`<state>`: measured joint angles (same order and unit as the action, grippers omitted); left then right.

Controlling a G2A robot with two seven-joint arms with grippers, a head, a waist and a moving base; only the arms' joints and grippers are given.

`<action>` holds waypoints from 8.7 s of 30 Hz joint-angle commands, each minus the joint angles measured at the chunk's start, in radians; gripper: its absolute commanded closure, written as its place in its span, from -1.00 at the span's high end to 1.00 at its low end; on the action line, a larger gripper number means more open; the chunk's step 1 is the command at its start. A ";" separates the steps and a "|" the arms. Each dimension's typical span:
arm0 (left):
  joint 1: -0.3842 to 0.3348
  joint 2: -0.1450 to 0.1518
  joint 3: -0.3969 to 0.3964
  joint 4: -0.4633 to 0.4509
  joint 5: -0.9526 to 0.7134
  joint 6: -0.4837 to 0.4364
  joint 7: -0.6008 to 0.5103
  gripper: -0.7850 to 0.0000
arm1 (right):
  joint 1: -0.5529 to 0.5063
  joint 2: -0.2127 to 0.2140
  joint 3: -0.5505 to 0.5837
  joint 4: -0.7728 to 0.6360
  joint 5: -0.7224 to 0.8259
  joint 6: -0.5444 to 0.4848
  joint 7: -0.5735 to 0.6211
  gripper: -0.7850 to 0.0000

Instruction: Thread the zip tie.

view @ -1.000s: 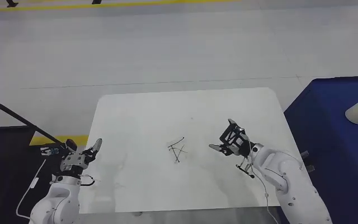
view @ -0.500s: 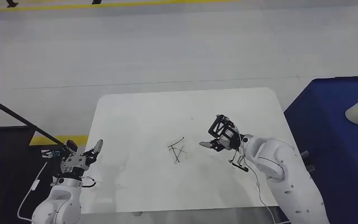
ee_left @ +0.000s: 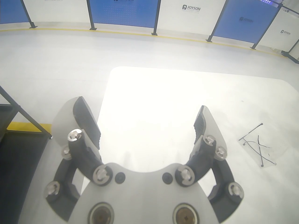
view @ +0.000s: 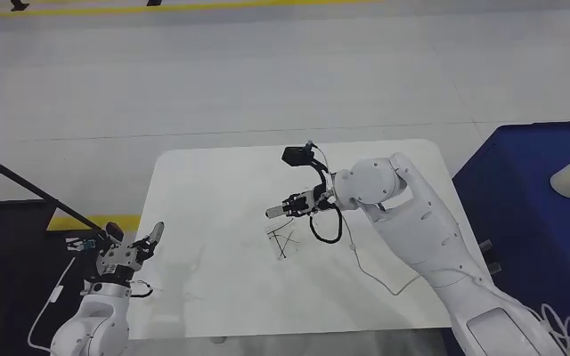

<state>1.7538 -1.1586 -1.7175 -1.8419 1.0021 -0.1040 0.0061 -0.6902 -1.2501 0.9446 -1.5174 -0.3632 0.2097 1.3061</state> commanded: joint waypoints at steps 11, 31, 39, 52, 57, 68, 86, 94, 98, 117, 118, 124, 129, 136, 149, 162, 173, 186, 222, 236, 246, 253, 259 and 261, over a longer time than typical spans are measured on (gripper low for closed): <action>0.000 0.000 0.000 0.000 0.000 0.000 0.000 1.00 | 0.076 -0.028 -0.088 0.106 0.140 0.212 0.092 1.00; 0.000 0.000 0.000 0.000 0.000 0.000 0.000 1.00 | 0.344 -0.205 -0.553 0.498 0.127 0.311 -0.013 -0.49; 0.000 0.000 0.000 0.000 0.000 0.000 0.000 1.00 | 0.325 -0.214 -0.572 0.532 0.074 0.256 -0.029 -0.61; 0.000 0.000 0.000 0.000 0.000 0.000 0.000 1.00 | 0.306 -0.282 -0.613 0.646 0.070 0.218 -0.043 -0.54; 0.000 0.000 0.000 0.000 0.000 0.000 0.000 1.00 | 0.310 -0.313 -0.620 0.697 0.073 0.200 -0.051 -0.59; 0.000 0.000 0.000 0.000 0.000 0.000 0.000 1.00 | 0.320 -0.379 -0.633 0.810 0.075 0.197 -0.054 -0.71; 0.000 0.000 0.000 0.000 0.000 0.000 0.000 1.00 | 0.360 -0.426 -0.579 0.880 0.115 0.155 -0.013 -1.00; 0.000 0.000 0.000 0.000 0.000 0.000 0.000 1.00 | 0.363 -0.345 -0.445 0.735 0.196 0.150 0.139 -1.00; 0.000 0.000 0.000 0.000 0.000 0.000 0.000 1.00 | 0.304 -0.251 -0.300 0.603 0.294 0.051 0.230 -1.00; 0.000 0.000 0.000 0.000 0.000 0.000 0.000 1.00 | 0.079 -0.002 -0.195 0.195 0.574 -0.127 0.200 -1.00; 0.000 0.000 0.000 0.000 0.000 0.000 0.000 1.00 | 0.065 0.004 -0.182 0.177 0.569 -0.158 0.194 -1.00; 0.000 0.000 0.000 0.000 0.000 0.000 0.000 1.00 | -0.077 0.076 -0.010 0.040 0.708 -0.326 0.230 -1.00; 0.000 0.000 0.000 0.000 0.000 0.000 0.000 1.00 | -0.148 0.133 0.045 -0.019 0.799 -0.367 0.230 -1.00; 0.000 0.000 0.000 0.000 0.000 0.000 0.000 1.00 | -0.148 0.133 0.045 -0.019 0.799 -0.367 0.230 -1.00; 0.000 0.000 0.000 0.000 0.000 0.000 0.000 1.00 | -0.188 0.162 0.077 -0.186 1.091 -0.494 0.230 -1.00; 0.000 0.000 0.000 0.000 0.000 0.000 0.000 1.00 | -0.190 0.159 0.076 -0.209 1.093 -0.507 0.173 -1.00; 0.000 0.000 0.000 0.000 0.000 0.000 0.000 1.00 | -0.092 0.091 -0.035 -0.339 1.220 -0.604 -0.175 -1.00; 0.000 0.000 0.000 0.000 0.000 0.000 0.000 1.00 | -0.018 0.042 -0.101 -0.343 1.124 -0.624 -0.433 -1.00; 0.000 0.000 0.000 0.000 0.000 0.000 0.000 1.00 | -0.220 0.022 0.007 -0.626 0.893 -0.637 -0.567 -1.00; 0.000 0.000 0.000 0.000 0.000 0.000 0.000 1.00 | -0.254 0.020 0.063 -0.654 0.833 -0.407 -0.674 -1.00; 0.000 0.000 0.000 0.000 0.000 0.000 0.000 1.00 | -0.276 0.022 0.048 -0.688 0.886 -0.317 -0.622 -1.00; 0.000 0.000 0.000 0.000 0.000 0.000 0.000 1.00 | -0.324 0.025 0.077 -0.778 0.934 -0.187 -0.665 -1.00; 0.000 0.000 0.000 0.000 0.000 0.000 0.000 1.00 | -0.352 0.021 0.111 -0.833 1.084 -0.077 -0.733 -1.00; 0.000 0.000 0.000 0.000 0.000 0.000 0.000 1.00 | -0.349 0.019 0.132 -0.833 1.148 -0.060 -0.753 -1.00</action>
<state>1.7538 -1.1587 -1.7175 -1.8419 1.0021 -0.1040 0.0061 -1.0417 -1.2299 1.0644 -2.3513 0.7441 0.1412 0.5630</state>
